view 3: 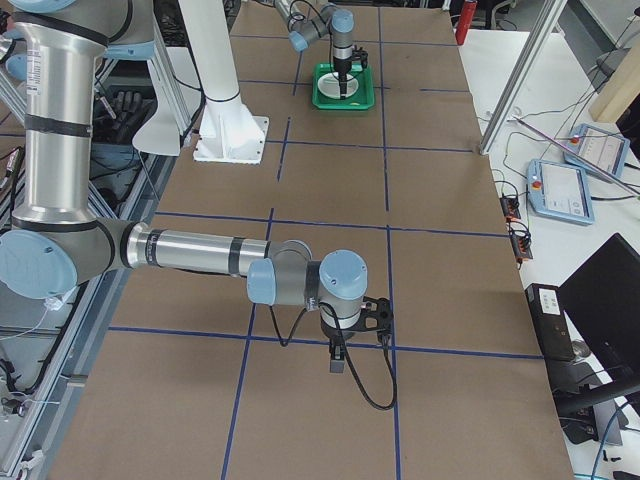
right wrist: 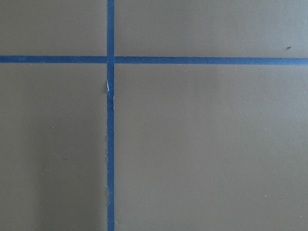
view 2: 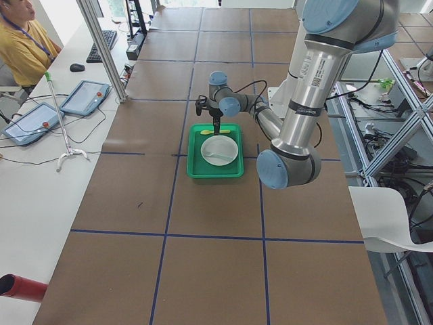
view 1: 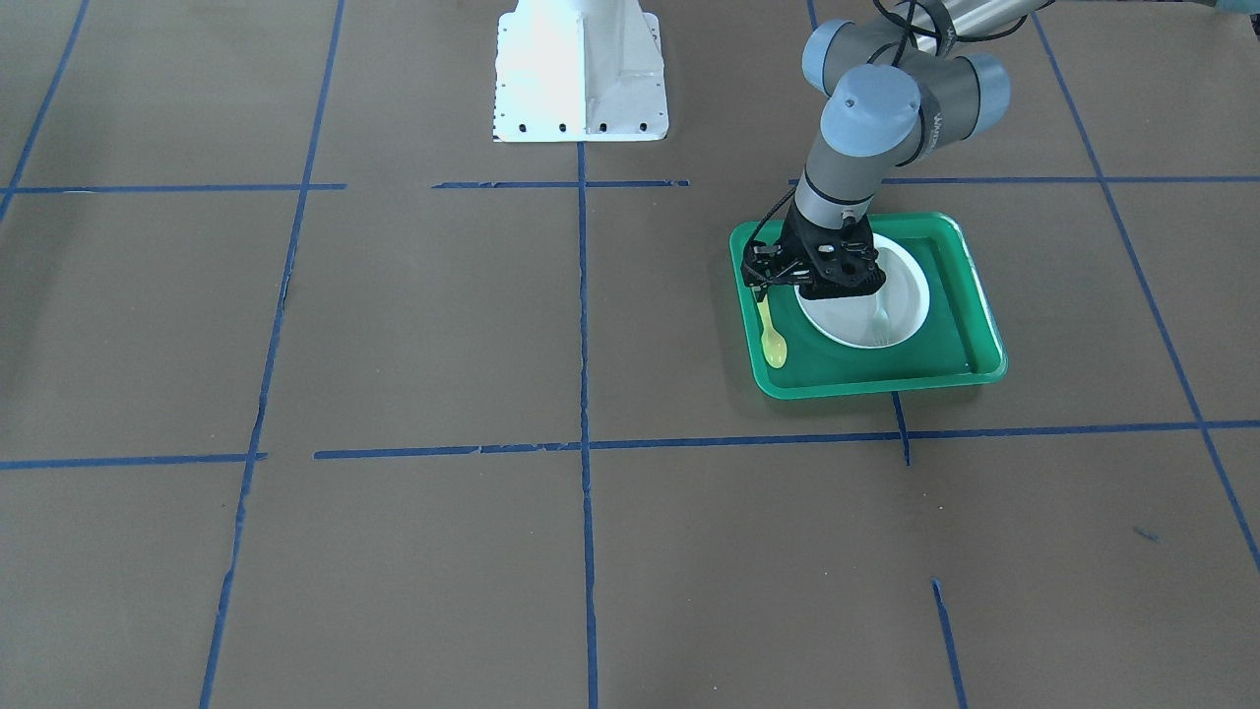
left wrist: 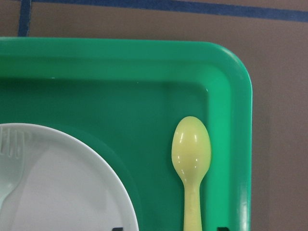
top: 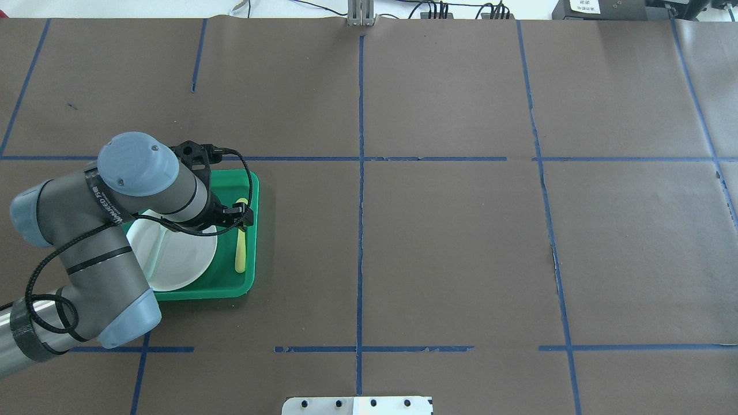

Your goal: Place spoon

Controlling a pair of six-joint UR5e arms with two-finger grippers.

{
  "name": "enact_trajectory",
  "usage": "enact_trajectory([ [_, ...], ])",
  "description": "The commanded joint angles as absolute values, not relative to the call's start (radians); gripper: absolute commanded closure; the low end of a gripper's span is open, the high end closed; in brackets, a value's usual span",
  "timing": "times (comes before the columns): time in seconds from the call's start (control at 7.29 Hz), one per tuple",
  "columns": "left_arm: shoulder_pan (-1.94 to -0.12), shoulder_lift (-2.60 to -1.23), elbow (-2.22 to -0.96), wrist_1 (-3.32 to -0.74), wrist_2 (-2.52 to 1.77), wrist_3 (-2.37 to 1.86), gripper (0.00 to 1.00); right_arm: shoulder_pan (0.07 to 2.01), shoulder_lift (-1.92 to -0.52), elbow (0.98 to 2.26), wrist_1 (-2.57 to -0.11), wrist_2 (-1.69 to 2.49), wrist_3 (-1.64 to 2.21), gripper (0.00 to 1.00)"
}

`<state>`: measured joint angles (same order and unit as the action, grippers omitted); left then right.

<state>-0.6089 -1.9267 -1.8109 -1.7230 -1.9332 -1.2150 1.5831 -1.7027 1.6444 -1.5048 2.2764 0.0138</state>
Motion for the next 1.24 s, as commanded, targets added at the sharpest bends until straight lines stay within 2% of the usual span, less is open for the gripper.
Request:
enact_trajectory([
  [0.0, -0.714, -1.886, -1.854, -1.72, -1.947, -1.159, 0.0, 1.583, -1.703, 1.644, -1.505, 2.276, 0.014, 0.0],
  [0.55, -1.154, -1.676, -1.881, -1.658, -2.132, -0.428, 0.0, 1.583, -1.703, 1.644, -1.505, 2.276, 0.012, 0.0],
  [0.96, -1.501, -1.433, -1.844, -1.67, -2.238, -0.01, 0.0, 1.583, -1.703, 1.644, -1.505, 2.276, 0.014, 0.0],
  [1.1, -1.564, -1.407, -1.815, -1.658, -2.285, 0.123, 0.0, 1.583, -1.703, 1.644, -1.505, 2.276, 0.014, 0.0],
])
